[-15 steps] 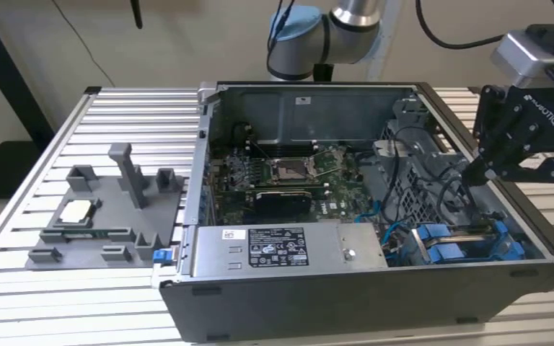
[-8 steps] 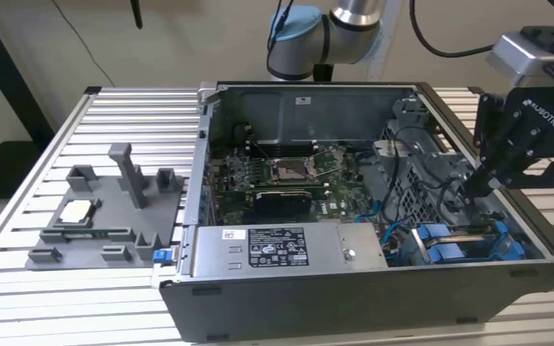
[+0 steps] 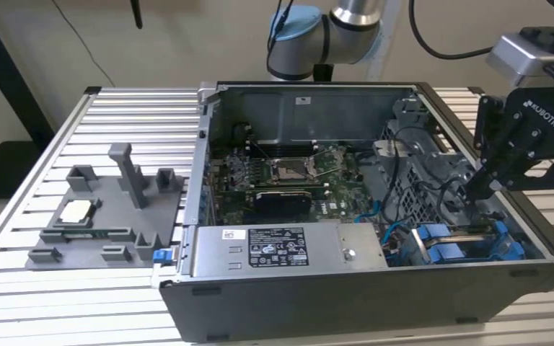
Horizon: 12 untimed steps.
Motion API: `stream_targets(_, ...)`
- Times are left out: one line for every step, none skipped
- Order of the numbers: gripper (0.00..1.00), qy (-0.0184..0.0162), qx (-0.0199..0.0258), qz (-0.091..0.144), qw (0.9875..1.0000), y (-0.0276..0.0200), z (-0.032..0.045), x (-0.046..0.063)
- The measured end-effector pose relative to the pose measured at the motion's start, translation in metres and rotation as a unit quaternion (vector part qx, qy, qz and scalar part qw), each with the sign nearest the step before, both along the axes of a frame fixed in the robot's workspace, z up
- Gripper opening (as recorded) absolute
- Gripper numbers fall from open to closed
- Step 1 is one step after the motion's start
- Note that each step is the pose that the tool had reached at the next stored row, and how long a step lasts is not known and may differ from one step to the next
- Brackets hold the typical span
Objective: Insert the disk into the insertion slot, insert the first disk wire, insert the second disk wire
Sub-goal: 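Insert the second disk wire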
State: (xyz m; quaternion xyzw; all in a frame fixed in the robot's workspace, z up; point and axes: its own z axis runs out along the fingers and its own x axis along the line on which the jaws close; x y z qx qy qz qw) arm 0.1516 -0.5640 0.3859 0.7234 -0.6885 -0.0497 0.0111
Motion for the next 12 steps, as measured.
stream_targets(0.16,0.0000,-0.0004,0.000,1.0000,0.0000,-0.0001,0.0000)
stream_targets(0.16,0.0000,-0.0007,0.000,1.0000,0.0000,-0.0003,0.0000)
stream_targets(0.16,0.0000,-0.0011,0.000,1.0000,0.0000,-0.0005,0.0000)
stream_targets(0.16,0.0000,-0.0015,0.000,1.0000,0.0000,-0.0007,0.0000)
stream_targets(0.16,0.0000,-0.0021,0.000,1.0000,0.0000,-0.0010,0.0000)
stream_targets(0.16,0.0000,-0.0028,0.000,1.0000,0.0000,-0.0013,0.0000)
stream_targets(0.16,0.0000,-0.0034,0.000,1.0000,0.0000,-0.0017,0.0000)
stream_targets(0.16,0.0000,-0.0040,0.000,1.0000,0.0000,-0.0021,0.0000)
stream_targets(0.16,0.0000,-0.0047,0.000,1.0000,0.0000,-0.0025,0.0000)
stream_targets(0.16,0.0000,-0.0055,0.000,1.0000,0.0000,-0.0031,0.0000)
stream_targets(0.16,0.0000,-0.0064,0.000,1.0000,0.0000,-0.0036,0.0000)
stream_targets(0.16,0.0000,-0.0074,0.000,1.0000,0.0000,-0.0042,0.0000)
